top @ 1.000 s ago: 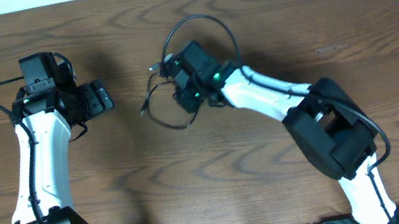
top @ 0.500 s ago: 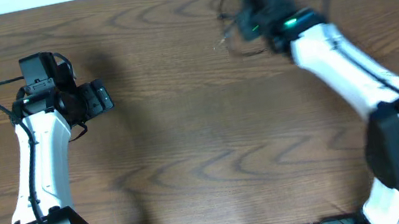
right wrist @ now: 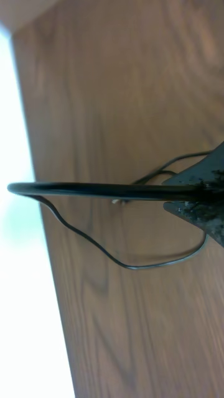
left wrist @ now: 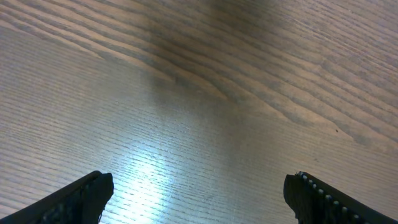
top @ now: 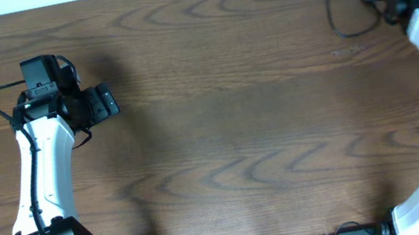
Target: Untangle cables
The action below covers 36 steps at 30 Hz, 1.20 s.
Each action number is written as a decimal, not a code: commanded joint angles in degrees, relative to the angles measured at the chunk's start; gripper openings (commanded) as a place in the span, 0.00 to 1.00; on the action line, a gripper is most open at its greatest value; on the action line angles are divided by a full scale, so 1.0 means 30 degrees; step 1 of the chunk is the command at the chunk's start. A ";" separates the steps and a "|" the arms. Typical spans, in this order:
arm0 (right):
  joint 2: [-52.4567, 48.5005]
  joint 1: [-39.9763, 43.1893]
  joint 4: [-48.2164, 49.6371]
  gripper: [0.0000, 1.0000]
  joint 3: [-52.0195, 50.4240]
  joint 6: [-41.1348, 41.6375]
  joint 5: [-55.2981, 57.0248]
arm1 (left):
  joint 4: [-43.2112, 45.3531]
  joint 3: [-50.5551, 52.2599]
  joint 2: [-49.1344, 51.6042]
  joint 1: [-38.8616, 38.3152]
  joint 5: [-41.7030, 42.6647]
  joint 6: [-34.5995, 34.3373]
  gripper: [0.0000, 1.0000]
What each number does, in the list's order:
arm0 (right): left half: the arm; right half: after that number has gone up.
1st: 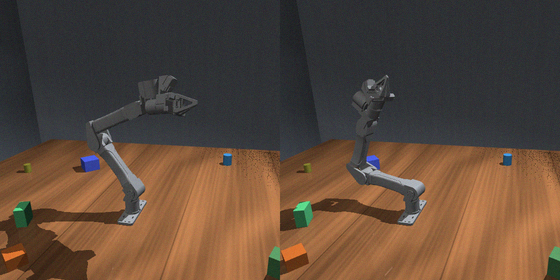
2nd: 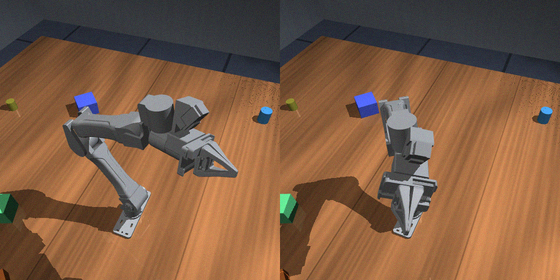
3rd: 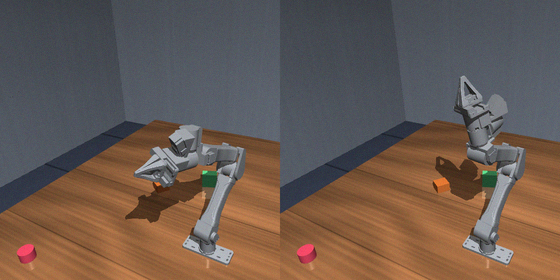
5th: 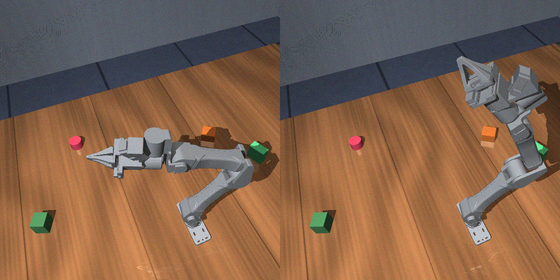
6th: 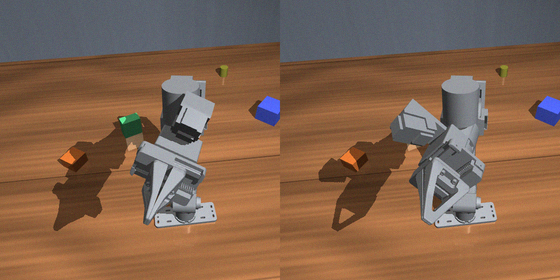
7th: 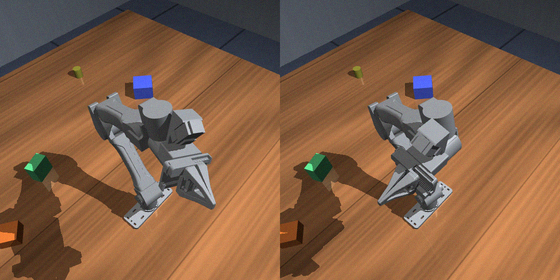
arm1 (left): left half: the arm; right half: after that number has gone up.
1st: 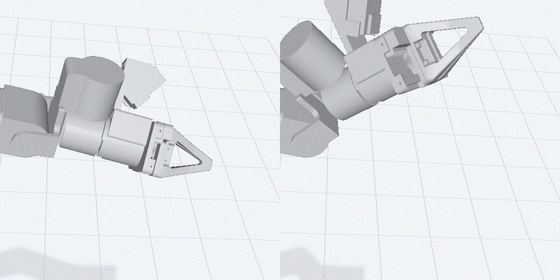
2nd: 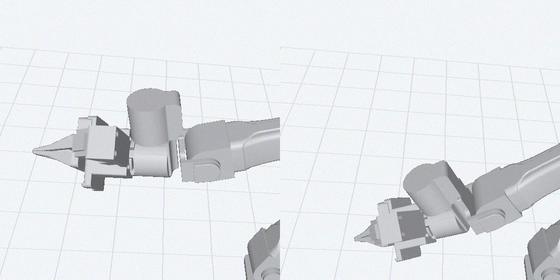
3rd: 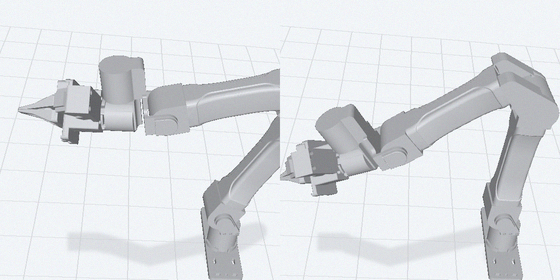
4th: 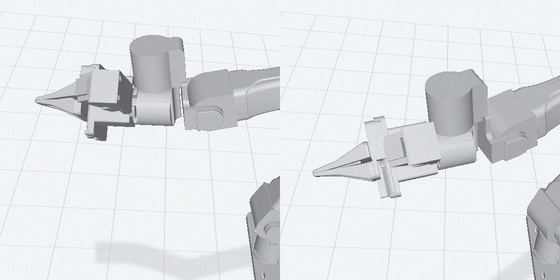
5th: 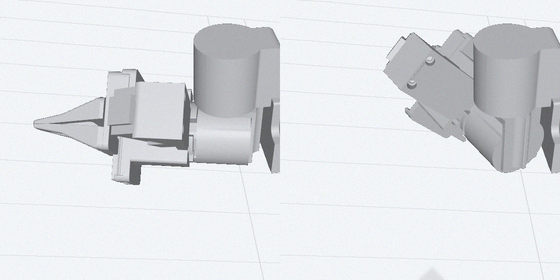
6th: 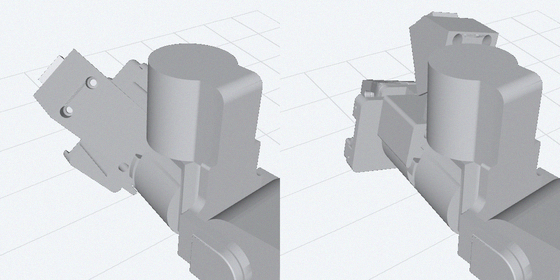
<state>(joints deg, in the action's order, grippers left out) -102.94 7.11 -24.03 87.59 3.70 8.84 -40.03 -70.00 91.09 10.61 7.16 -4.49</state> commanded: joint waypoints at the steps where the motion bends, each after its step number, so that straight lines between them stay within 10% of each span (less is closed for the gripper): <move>1: 0.0692 0.1894 -0.0299 0.01 0.0270 0.0561 0.0240 | -0.0015 -0.0240 -0.0022 0.0066 -0.0117 0.0102 0.93; 21: 0.1100 0.8612 -0.1290 0.02 0.0270 0.0605 -0.0066 | -0.0015 -0.0240 -0.0022 0.0066 -0.0117 0.0102 0.93; 30: 0.1100 0.8604 -0.1727 0.75 0.0270 0.0605 -0.0080 | -0.0015 -0.0240 -0.0022 0.0066 -0.0117 0.0102 0.93; 36: 0.1100 0.8597 -0.2273 0.93 0.0270 0.0444 -0.1836 | -0.0015 -0.0240 -0.0022 0.0066 -0.0117 0.0102 0.93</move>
<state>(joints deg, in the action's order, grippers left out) -101.21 32.86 -30.02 87.59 5.52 7.44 -40.03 -70.00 91.09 10.61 7.16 -4.49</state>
